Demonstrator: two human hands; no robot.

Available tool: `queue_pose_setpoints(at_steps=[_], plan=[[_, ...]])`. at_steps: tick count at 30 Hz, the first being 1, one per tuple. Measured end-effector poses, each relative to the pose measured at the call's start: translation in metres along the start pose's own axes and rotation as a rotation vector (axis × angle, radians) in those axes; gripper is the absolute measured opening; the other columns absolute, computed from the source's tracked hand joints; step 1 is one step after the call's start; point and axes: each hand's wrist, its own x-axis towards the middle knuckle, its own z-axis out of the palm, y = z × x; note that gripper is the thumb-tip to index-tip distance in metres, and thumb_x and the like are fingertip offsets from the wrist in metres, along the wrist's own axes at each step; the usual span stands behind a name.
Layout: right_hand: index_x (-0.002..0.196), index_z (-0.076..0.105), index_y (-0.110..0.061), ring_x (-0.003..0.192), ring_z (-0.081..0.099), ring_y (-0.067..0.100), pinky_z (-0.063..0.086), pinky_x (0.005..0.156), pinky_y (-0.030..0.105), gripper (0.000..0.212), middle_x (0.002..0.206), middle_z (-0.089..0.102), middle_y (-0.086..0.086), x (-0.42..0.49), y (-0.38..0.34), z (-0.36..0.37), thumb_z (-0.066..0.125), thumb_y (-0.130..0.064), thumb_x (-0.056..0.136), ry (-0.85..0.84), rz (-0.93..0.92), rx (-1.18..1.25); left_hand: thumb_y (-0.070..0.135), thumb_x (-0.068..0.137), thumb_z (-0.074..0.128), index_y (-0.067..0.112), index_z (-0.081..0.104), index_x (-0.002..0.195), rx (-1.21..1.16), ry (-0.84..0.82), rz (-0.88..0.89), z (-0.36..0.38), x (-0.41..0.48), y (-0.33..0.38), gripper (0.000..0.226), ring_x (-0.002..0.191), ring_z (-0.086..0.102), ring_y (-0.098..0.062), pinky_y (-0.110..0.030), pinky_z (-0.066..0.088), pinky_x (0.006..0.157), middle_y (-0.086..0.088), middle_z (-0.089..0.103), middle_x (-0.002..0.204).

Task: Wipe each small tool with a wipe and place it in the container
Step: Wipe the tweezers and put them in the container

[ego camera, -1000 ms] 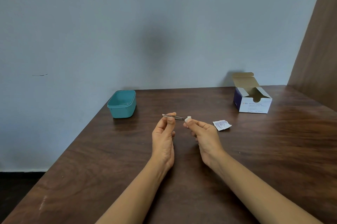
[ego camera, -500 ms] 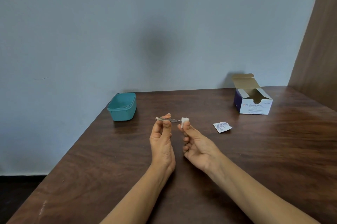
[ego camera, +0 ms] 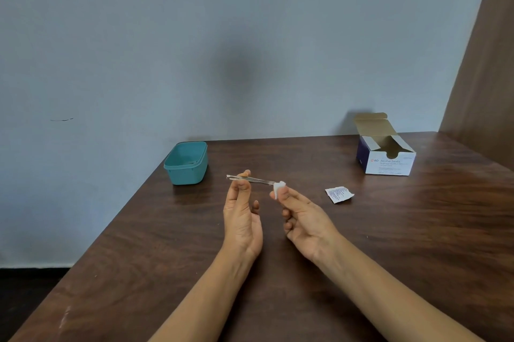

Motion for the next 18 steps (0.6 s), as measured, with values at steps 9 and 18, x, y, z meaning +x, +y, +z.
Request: queue_pose_setpoints(at_steps=[9,18], plan=[[0.080,0.071,-0.019,0.054,0.042,0.001,0.028,0.049,0.016,0.005,0.070,0.064,-0.009,-0.003,0.003,0.003,0.074,-0.016,0.076,-0.021,-0.046,-0.028,0.029,0.084,0.059,0.024,0.068,0.099,0.089,-0.129,-0.059,0.001,-0.010,-0.012,0.018,0.096,0.058,-0.014,-0.030,0.038,0.085,-0.002,0.068,0.102],[0.079,0.073,-0.018,0.053,0.040,0.002,0.029,0.044,0.014,0.010,0.075,0.065,-0.010,-0.002,0.003,0.004,0.076,-0.014,0.071,0.019,-0.075,0.065,0.035,0.078,0.061,0.024,0.067,0.101,0.122,-0.093,-0.014,0.001,-0.007,-0.010,0.026,0.104,0.052,-0.006,-0.026,0.033,0.084,0.005,0.066,0.114]])
